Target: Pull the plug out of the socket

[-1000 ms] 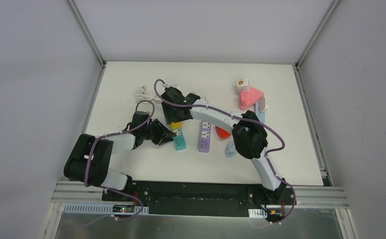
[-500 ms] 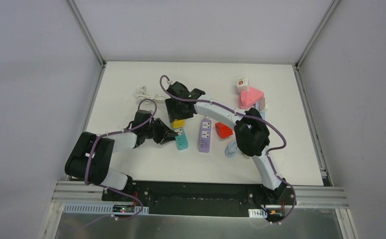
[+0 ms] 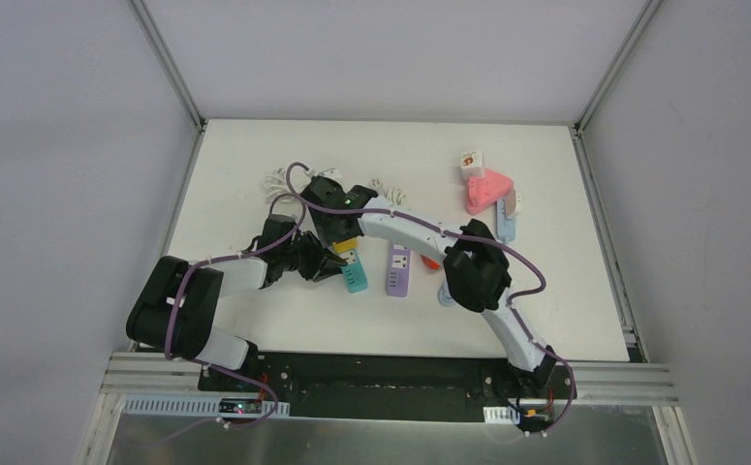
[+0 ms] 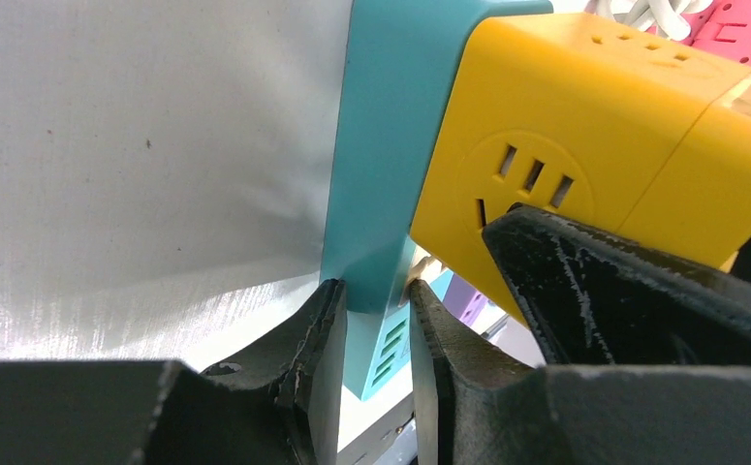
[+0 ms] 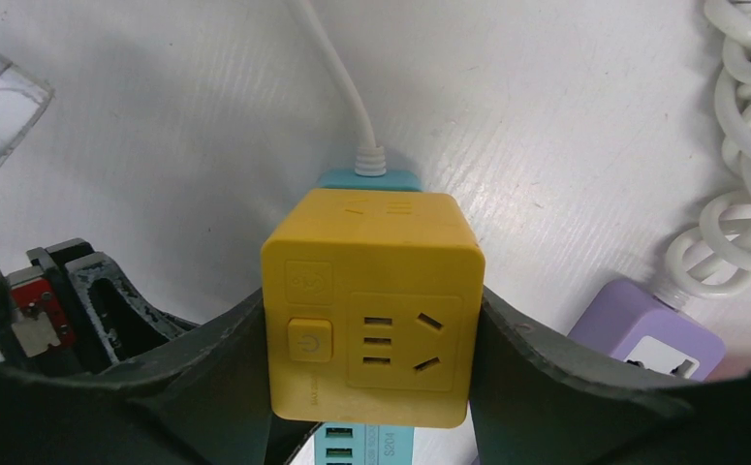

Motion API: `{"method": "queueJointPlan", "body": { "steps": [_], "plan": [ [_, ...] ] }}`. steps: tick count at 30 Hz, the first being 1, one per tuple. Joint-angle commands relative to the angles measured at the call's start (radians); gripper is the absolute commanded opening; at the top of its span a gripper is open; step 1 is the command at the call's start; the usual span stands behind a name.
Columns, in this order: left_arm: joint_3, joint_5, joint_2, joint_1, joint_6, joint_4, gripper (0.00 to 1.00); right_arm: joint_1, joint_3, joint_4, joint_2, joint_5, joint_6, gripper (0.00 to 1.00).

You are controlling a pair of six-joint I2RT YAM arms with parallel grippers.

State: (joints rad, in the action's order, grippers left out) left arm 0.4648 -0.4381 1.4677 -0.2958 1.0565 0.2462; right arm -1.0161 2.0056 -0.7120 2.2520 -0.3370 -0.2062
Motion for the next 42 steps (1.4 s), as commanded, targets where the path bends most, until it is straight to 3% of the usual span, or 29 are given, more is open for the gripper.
{"method": "queueJointPlan", "body": {
  "steps": [1,4,8,14,17,20,25,36,42],
  "plan": [
    [-0.066,0.233,0.079,-0.011,-0.057,-0.241,0.23,0.034,0.031,0.063,-0.143,0.236,-0.058,0.00],
    [-0.067,0.232,0.077,-0.011,-0.059,-0.241,0.23,0.083,-0.067,0.158,-0.206,0.427,-0.103,0.00],
    [-0.068,0.232,0.075,-0.011,-0.059,-0.242,0.23,0.087,-0.110,0.196,-0.224,0.445,-0.115,0.00],
    [-0.066,0.234,0.077,-0.012,-0.060,-0.242,0.23,-0.025,0.027,0.059,-0.132,0.050,-0.009,0.00],
    [-0.064,0.234,0.077,-0.012,-0.061,-0.242,0.23,-0.035,0.092,0.005,-0.096,-0.015,0.008,0.00],
    [-0.065,0.236,0.078,-0.013,-0.061,-0.242,0.22,-0.013,0.049,0.056,-0.148,0.100,-0.003,0.00],
    [-0.064,0.233,0.079,-0.013,-0.059,-0.242,0.22,0.081,-0.122,0.228,-0.273,0.432,-0.101,0.00],
    [-0.050,0.177,0.001,-0.012,-0.045,-0.212,0.26,0.090,-0.175,0.181,-0.303,0.106,-0.092,0.00],
    [0.065,0.184,-0.148,-0.013,-0.116,-0.376,0.41,0.114,-0.274,0.227,-0.369,0.062,-0.120,0.00]
  ]
}}
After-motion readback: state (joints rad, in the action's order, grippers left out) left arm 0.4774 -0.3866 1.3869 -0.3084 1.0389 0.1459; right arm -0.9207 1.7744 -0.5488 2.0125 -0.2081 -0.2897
